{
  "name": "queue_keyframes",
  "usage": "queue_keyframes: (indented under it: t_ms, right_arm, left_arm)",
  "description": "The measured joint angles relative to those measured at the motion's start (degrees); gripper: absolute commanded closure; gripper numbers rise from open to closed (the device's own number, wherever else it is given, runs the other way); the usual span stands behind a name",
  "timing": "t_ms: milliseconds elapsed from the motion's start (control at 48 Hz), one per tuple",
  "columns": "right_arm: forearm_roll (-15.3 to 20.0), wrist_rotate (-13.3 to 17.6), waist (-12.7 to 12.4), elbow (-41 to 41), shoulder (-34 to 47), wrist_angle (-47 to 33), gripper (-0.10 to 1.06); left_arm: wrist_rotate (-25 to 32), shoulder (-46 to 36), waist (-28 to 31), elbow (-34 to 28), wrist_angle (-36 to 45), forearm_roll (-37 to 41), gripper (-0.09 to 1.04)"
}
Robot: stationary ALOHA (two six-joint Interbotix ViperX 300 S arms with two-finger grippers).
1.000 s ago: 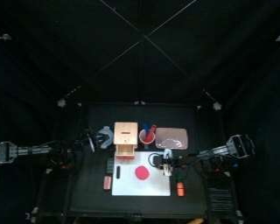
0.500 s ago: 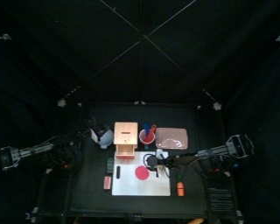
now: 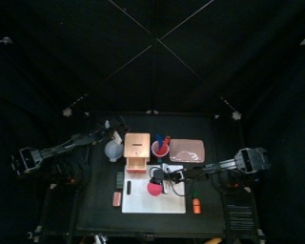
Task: Get the cutter from the drawer then cut the dough then place the extra dough in the bowl
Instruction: Shut the drawer
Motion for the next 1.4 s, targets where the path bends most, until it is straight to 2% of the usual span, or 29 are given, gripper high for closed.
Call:
queue_keyframes:
  t_ms: [167, 333, 458, 625, 708, 771, 1188, 1396]
  right_arm:
    - [0.26, 0.18, 0.0, -1.85, 2.46, -0.09, 0.51]
    - [0.44, 0.09, 0.0, -2.55, 3.87, -0.09, 0.51]
    - [0.35, -0.18, -0.09, -3.43, 4.31, -0.18, 0.51]
    - [0.35, -0.26, -0.09, -5.45, 6.86, -0.26, 0.51]
    - [0.35, -0.26, -0.18, -6.86, 8.53, -0.35, 0.51]
    - [0.26, -0.44, -0.18, -7.91, 9.84, -0.35, 0.51]
    - [-0.09, -0.44, -2.11, -13.97, 15.12, 0.44, 0.51]
    - [-1.76, -0.53, -2.99, -15.38, 16.44, 3.43, 0.51]
  left_arm:
    - [0.44, 5.54, -0.18, -7.65, 9.67, 6.06, 0.3]
    - [7.56, 9.14, -0.18, -13.18, 19.69, 6.86, 0.32]
    - [17.23, 11.69, 0.0, -15.73, 26.02, 0.7, 0.33]
    - [34.54, 15.21, 1.14, -18.28, 30.41, -14.77, 0.33]
    - [40.34, 16.35, 2.11, -19.34, 30.59, -20.21, 0.33]
    - [42.63, 17.4, 3.16, -20.13, 30.85, -22.59, 0.33]
    - [43.59, 24.61, 4.92, -24.7, 32.34, -20.39, 0.33]
    - [43.77, 25.14, 4.92, -24.96, 32.17, -20.3, 0.33]
